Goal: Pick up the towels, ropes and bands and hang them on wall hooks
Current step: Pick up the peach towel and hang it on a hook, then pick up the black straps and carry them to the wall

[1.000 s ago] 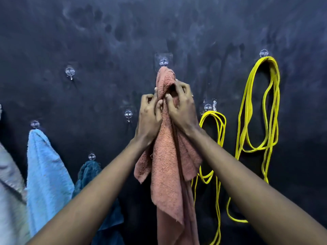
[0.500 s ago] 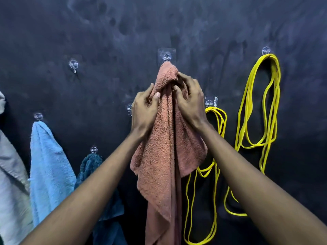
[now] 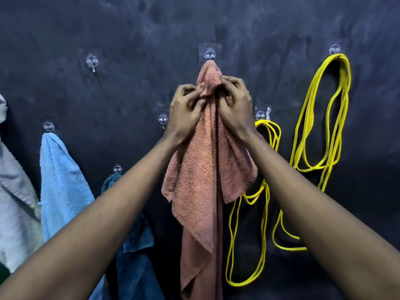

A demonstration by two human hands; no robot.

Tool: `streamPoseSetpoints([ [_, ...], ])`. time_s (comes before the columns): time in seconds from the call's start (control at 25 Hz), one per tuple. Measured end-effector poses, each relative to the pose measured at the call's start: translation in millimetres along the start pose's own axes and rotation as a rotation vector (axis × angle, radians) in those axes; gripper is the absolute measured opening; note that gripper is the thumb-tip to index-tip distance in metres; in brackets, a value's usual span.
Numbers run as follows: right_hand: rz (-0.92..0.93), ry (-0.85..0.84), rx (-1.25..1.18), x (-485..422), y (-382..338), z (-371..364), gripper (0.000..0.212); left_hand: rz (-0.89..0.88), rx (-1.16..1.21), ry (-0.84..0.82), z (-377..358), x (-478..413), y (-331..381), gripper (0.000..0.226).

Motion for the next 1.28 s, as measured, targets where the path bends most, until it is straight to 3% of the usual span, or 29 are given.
streamPoseSetpoints([
  [0.2, -0.090, -0.107, 0.000, 21, -1, 12, 0.063, 0.110, 0.070, 0.035, 19, 27, -9, 0.044],
  [0.36, -0.188, -0.080, 0.028, 52, 11, 33, 0.055, 0.157, 0.091, 0.203, 43, 71, -13, 0.028],
  [0.44, -0.196, -0.099, 0.095, 75, 13, 52, 0.049, 0.056, 0.034, 0.076, 39, 98, 6, 0.018],
  [0.56, -0.209, -0.145, 0.197, 113, 19, 94, 0.044, -0.073, -0.015, -0.233, 16, 129, 36, 0.025],
  [0.72, -0.335, -0.297, 0.427, 169, 47, 183, 0.038, -0.141, -0.040, -0.463, -25, 151, 78, 0.036],
  [0.96, -0.714, -0.537, 0.681, 273, 81, 353, 0.044, -0.056, -0.027, -0.813, -140, 201, 154, 0.048],
  [1.28, -1.146, -0.470, 0.978, 366, 58, 601, 0.052, -0.012, 0.095, -1.105, -315, 252, 230, 0.053],
])
Point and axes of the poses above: each hand's wrist, its own x-axis away from the middle knuckle, its own z-axis out of the back of the hand, y = z × x, the point moved 7 cm from there along -x, towards the middle knuckle, and after that the axes turned 2 degrees about -y, right-handed, at the moved point
